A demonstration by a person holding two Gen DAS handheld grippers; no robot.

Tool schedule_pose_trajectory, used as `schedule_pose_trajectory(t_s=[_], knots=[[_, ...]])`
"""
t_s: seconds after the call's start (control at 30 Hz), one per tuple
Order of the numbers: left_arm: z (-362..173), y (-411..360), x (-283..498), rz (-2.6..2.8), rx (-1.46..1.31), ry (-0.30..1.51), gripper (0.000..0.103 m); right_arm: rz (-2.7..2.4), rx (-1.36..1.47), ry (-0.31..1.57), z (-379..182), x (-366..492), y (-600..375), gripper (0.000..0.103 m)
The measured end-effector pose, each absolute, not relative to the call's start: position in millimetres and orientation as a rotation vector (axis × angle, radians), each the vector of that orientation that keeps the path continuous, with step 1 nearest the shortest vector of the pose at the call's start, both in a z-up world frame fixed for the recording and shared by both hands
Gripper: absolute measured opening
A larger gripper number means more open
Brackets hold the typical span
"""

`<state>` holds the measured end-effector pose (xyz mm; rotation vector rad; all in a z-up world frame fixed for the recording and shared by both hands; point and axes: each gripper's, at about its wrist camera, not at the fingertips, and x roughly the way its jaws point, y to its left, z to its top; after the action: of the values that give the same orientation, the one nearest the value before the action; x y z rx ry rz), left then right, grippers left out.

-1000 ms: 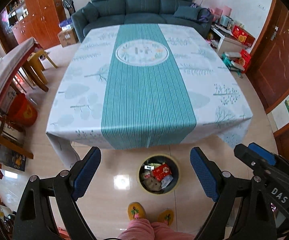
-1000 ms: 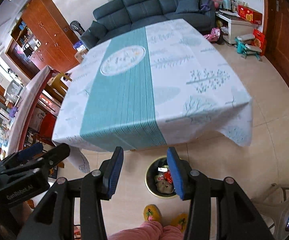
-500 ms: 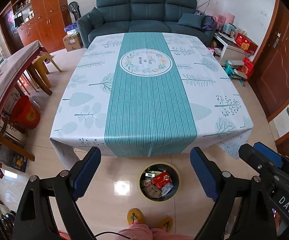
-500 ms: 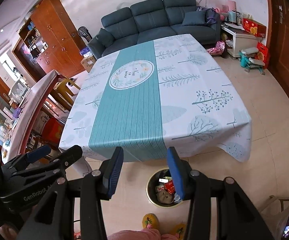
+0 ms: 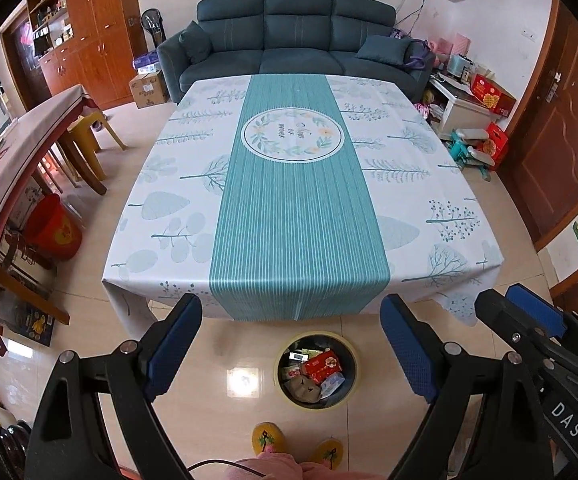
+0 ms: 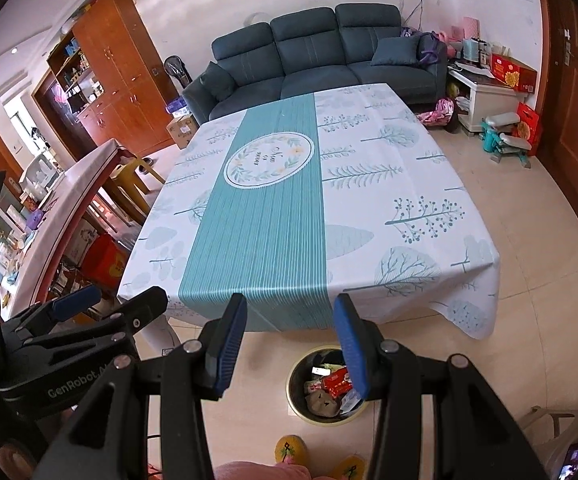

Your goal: Collect trash

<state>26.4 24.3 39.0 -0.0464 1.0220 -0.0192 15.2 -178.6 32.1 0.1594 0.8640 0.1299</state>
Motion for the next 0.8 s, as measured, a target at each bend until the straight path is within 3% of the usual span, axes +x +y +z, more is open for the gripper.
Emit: schedule_pose_trajectory(t_s=[0.8], knots=[[45.1, 17.2, 10.4, -0.006, -0.018, 0.996, 0.089, 0.142, 0.151, 0.857, 34.4, 11.8, -178.0, 0.046]])
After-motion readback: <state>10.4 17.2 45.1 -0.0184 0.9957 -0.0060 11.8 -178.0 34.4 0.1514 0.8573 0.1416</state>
